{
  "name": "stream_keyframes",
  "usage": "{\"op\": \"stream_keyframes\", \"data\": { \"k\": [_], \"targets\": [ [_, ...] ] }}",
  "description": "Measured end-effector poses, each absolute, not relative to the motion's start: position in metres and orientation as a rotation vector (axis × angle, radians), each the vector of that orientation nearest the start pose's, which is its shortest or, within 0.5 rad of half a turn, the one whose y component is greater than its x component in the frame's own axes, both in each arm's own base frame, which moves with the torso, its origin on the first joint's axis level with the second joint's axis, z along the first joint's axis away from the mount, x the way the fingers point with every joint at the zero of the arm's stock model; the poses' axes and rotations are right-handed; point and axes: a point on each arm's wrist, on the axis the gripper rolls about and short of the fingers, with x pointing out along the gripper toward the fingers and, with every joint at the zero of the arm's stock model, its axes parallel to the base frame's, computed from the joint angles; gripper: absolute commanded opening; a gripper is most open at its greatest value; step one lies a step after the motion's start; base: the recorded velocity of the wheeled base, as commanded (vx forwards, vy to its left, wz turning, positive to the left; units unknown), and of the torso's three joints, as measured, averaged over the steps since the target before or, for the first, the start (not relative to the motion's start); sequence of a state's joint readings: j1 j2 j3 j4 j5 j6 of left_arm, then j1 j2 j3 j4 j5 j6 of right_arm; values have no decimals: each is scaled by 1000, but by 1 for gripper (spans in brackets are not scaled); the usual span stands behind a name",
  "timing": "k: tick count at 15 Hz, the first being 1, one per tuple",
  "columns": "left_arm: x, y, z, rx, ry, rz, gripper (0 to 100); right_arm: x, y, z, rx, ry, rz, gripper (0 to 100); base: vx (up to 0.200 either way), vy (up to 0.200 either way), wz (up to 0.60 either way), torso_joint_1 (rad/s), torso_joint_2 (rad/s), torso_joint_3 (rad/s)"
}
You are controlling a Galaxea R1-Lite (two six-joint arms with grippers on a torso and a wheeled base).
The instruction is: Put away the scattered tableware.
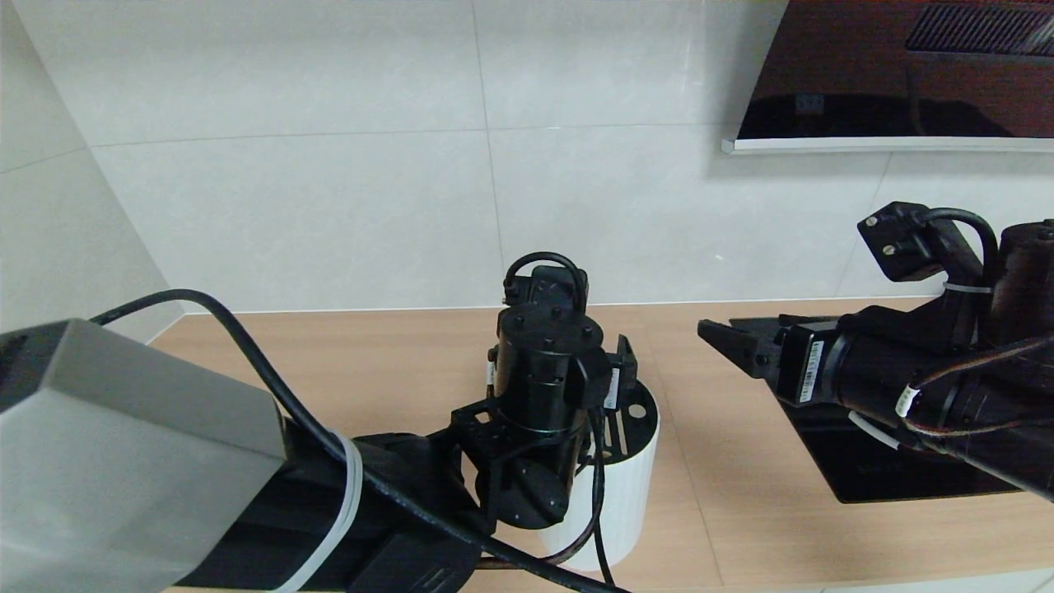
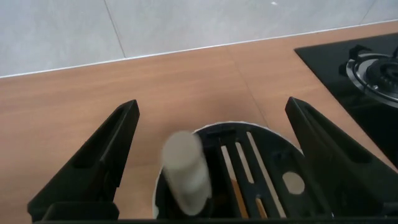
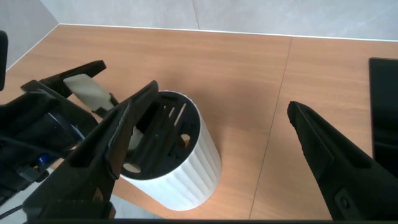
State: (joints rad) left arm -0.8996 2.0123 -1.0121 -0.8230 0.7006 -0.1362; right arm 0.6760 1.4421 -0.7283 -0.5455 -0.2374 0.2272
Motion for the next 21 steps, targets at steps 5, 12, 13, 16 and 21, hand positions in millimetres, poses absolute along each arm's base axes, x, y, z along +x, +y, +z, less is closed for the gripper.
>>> {"op": "stream_keyframes", "data": {
  "k": [5, 12, 13, 16, 21],
  "targets": [
    [243, -282, 174, -70, 75, -197, 100, 193, 148, 223, 148, 201, 417, 100, 0, 0, 0, 0, 0, 0],
    [240, -195, 260, -230, -119, -121, 100, 178, 127, 245, 170, 112, 396, 100, 0, 0, 0, 0, 0, 0],
    [232, -172, 269, -237, -141, -128, 100, 171, 118, 250, 174, 94, 387, 100, 0, 0, 0, 0, 0, 0],
    [182, -109, 277, -222, -156, -174, 100, 137, 84, 257, 171, 18, 346, 100, 0, 0, 0, 0, 0, 0],
    [76, -31, 260, -175, -96, -163, 100, 60, 25, 226, 151, -32, 254, 100, 0, 0, 0, 0, 0, 0]
  ]
}}
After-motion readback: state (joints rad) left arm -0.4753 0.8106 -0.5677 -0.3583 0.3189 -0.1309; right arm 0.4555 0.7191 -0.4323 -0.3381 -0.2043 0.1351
